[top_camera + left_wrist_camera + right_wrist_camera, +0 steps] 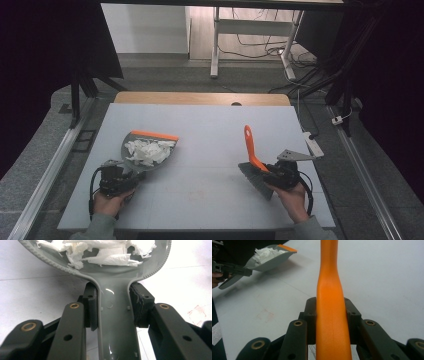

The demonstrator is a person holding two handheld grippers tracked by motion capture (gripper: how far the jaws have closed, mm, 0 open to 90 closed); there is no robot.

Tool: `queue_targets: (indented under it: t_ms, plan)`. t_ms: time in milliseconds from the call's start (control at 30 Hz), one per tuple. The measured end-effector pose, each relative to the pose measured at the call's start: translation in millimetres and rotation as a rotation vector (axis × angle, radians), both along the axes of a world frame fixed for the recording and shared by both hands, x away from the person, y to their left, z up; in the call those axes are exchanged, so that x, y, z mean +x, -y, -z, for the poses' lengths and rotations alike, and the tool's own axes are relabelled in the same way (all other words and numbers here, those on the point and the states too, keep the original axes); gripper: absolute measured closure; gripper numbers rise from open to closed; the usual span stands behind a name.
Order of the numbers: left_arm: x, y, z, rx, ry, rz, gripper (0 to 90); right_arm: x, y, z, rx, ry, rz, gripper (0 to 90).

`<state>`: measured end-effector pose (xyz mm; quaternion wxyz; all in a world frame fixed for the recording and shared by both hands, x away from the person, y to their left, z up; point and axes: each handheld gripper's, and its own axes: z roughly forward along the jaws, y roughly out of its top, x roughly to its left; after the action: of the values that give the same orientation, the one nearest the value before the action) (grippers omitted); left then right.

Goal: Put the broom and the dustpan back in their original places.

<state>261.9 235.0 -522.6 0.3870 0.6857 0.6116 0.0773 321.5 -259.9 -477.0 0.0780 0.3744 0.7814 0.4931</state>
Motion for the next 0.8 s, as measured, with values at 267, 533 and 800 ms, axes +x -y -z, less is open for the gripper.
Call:
queue_targets:
  t_ms: [267,533,800]
  plan:
    - [9.7,9.4,7.7,-0.01,-0.037,-0.036,61.6,1.7,-1.8,4.1,-0.027,-0.017,-0.005,70.4]
    - [15.7,11.8,14.9,0.021,-0.063,-0.057,61.5,3.7,-5.4,9.0,-0.049,-0.048,-0.01,70.4]
    - [14.3,11.4,13.9,0.016,-0.043,-0.046,58.9,11.9,-4.4,17.2,-0.091,-0.086,0.009,70.5]
